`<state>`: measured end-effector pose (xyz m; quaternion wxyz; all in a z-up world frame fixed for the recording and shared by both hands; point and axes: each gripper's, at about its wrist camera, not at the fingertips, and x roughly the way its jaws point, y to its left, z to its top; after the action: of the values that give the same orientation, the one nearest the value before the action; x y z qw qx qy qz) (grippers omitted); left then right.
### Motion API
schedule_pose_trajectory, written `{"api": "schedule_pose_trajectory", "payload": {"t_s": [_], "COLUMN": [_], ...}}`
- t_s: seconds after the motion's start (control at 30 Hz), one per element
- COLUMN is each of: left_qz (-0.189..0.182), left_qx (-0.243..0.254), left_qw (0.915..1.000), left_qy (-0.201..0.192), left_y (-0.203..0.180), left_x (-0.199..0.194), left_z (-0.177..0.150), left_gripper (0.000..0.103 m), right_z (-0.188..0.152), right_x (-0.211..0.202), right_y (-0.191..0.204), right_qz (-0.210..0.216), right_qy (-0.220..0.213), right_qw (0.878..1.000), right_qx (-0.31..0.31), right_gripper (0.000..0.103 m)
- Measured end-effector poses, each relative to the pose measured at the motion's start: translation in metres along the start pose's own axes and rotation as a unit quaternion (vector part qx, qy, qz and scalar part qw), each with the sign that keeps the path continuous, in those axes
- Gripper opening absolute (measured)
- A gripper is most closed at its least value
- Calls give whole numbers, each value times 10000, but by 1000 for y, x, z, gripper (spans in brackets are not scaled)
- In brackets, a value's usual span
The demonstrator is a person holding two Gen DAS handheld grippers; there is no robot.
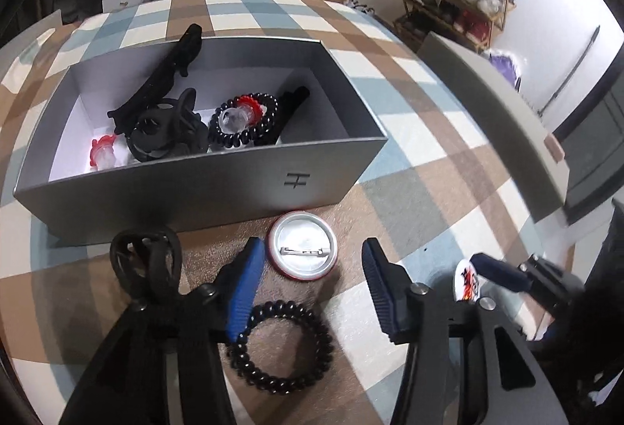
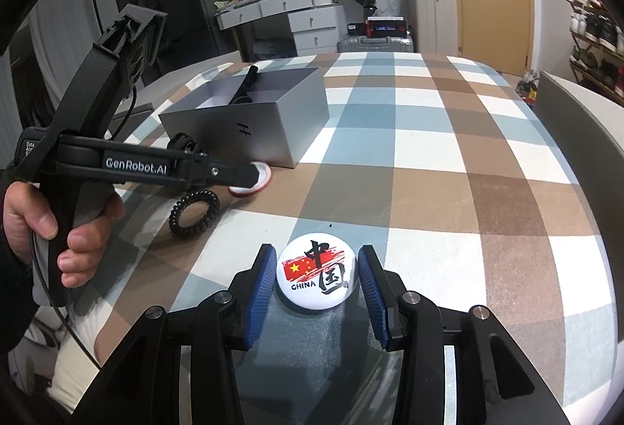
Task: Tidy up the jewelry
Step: 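Carry both badges over into the grey box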
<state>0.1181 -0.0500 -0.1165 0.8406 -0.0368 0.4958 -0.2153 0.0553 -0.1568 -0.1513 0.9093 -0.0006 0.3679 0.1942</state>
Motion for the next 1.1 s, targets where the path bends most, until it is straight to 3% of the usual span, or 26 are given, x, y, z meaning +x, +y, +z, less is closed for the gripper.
{"api": "schedule_pose_trajectory", "payload": {"t_s": [0.33, 0.43, 0.7, 1.1], "left_qz": [827, 1070, 902, 678], "left_qx": [607, 872, 885, 809], "left_qw": [9947, 9904, 9920, 9901], "left_qy": [114, 86, 52, -929], "left_y": [-23, -29, -30, -27], "left_x": [14, 16, 6, -74], "left_z": [3, -1, -6, -2], "left_gripper": [47, 37, 37, 37], "right_z": [0, -1, 0, 39], "right_x": [-2, -3, -9, -25], "right_y": [1, 1, -4, -3], "right_qz": [-21, -27, 23, 708], "right_qy": [-41, -53, -145, -553], "right_qw": [10000, 10000, 9998, 9951], "right_qx": [-1, 11, 120, 421], "right_gripper": [42, 42, 42, 42]}}
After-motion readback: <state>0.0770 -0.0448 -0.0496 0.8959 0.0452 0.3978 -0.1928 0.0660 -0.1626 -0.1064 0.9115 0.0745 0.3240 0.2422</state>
